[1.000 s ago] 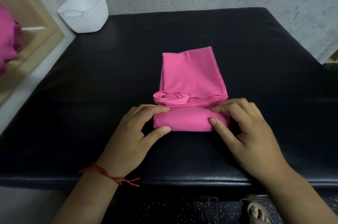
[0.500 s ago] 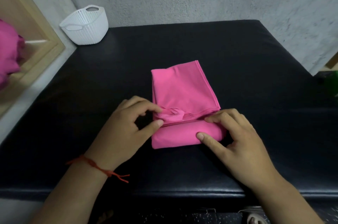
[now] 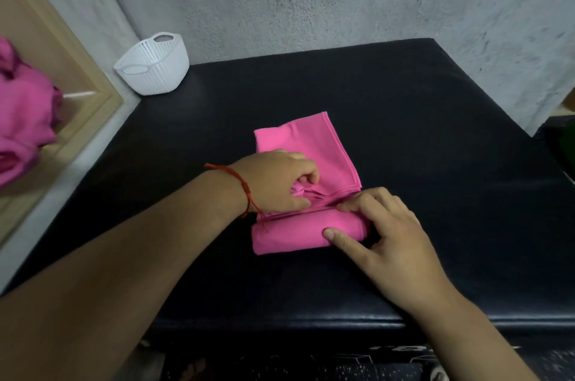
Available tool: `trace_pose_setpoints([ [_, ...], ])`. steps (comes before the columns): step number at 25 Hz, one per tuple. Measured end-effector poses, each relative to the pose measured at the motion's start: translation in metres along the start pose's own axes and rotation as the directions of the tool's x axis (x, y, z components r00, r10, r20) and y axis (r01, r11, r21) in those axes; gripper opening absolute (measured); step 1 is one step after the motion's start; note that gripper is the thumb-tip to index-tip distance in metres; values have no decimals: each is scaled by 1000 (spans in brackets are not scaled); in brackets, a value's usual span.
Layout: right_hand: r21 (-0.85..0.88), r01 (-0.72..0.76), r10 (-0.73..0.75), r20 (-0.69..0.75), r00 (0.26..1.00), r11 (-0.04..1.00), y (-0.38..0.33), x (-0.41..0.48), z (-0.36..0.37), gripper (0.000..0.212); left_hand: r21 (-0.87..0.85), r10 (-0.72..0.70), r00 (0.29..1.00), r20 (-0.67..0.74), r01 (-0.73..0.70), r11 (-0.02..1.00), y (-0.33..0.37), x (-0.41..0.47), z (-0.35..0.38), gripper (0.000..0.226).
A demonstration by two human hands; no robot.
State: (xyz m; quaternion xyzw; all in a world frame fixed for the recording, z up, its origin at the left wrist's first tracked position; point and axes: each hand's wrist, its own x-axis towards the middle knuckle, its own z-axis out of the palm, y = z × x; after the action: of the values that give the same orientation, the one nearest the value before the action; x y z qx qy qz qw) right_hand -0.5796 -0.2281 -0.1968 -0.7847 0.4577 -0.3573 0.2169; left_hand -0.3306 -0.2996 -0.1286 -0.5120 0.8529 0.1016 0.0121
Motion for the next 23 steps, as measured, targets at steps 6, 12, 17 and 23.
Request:
trace_pose_setpoints([
  [6,0,11,-11,-10,1000,1000,-1,0,-1,34,117,-27,997,78,18,993,20,12,-6,29],
  [12,-11,11,-11,-1,1000,1000,2,-1,0,34,234,-74,997,-35,80,969,37,8,5,21],
  [17,-4,19,-19,0,1000,1000,2,-1,-1,35,293,-227,972,-62,235,927,10,26,-78,21],
  [23,-12,12,-12,10,1000,1000,2,0,-1,36,55,-362,625,-691,545,837,-16,44,-133,49],
])
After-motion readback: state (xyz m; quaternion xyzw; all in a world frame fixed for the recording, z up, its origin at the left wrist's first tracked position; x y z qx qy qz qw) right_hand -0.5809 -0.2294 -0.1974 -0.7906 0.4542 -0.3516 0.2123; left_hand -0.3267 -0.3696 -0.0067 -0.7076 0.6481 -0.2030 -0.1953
